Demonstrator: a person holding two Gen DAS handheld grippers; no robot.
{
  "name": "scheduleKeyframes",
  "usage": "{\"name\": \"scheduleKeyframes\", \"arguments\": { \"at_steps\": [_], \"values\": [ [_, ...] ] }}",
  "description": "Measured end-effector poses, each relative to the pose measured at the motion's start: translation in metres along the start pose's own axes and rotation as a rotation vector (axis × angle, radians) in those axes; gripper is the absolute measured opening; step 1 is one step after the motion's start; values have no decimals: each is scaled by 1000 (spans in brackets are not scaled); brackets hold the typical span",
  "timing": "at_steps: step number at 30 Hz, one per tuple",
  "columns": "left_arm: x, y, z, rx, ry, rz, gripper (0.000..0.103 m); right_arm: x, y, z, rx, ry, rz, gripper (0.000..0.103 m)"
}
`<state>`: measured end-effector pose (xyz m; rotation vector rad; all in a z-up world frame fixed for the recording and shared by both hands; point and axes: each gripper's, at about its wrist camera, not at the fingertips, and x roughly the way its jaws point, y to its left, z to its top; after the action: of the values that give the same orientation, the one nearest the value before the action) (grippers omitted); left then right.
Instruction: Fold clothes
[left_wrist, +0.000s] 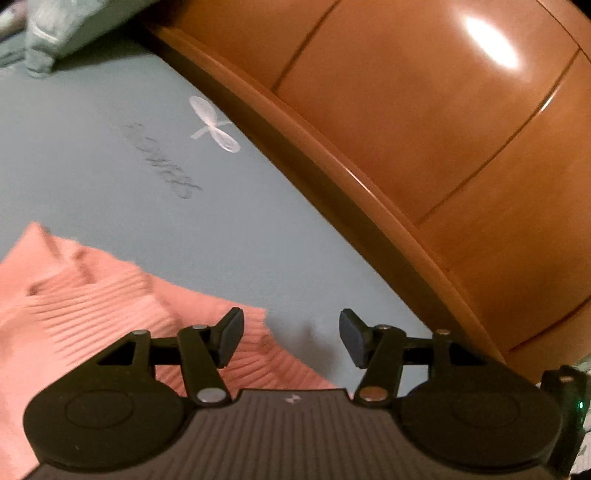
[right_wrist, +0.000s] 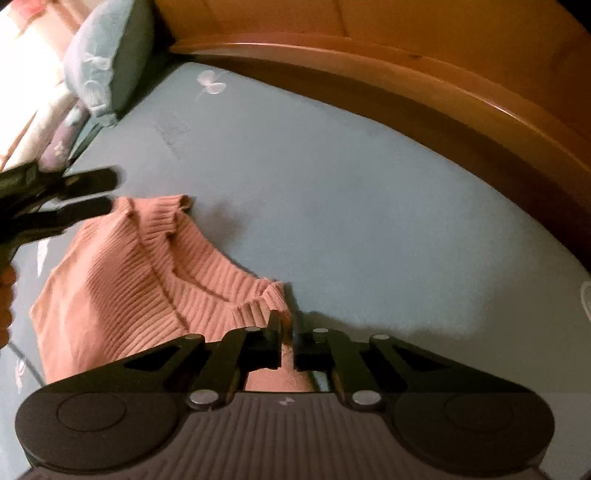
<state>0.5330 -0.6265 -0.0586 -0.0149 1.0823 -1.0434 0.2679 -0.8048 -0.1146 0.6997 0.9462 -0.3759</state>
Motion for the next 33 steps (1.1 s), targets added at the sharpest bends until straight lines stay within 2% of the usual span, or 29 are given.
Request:
{"name": "scheduleKeyframes", "arguments": {
  "at_steps": [6,9,12,15,19,21,23,24,26,28,31,33],
  "values": [
    [-35,12,-22,-1,7,67,57,-13,5,-4,31,-3,-4,8],
    [-51,13,-38,-24,32,70,59,-33,19,-10,6,-4,56,11],
    [-59,12,-62,-65,70,55,59,-37,32,-25,-4,76,151,11],
    [-56,11,-85,-89,93,63,59,-27,34,-41,-36,145,106,10],
    [-41,15,-101,-116,115,68,58,-31,12,-46,9,133,-11,7],
    [-38,12,-98,-111,116,68,57,-42,8,-46,23,122,-20,12],
    [-50,2,-87,-68,50,18,59,-53,14,-50,-24,126,-41,13],
    [-54,-1,-79,-43,12,18,60,-59,19,-53,-52,129,-59,14],
    [-57,-2,-59,5,-45,38,61,-67,27,-62,-85,145,-66,15],
    [-46,8,-38,9,-68,73,61,-72,32,-69,-91,157,-68,15],
    [-19,27,-20,-45,-23,80,60,-74,43,-82,-86,165,-60,15],
    [-7,31,-17,-33,-8,71,60,-73,47,-86,-74,168,-44,15]
  ]
}}
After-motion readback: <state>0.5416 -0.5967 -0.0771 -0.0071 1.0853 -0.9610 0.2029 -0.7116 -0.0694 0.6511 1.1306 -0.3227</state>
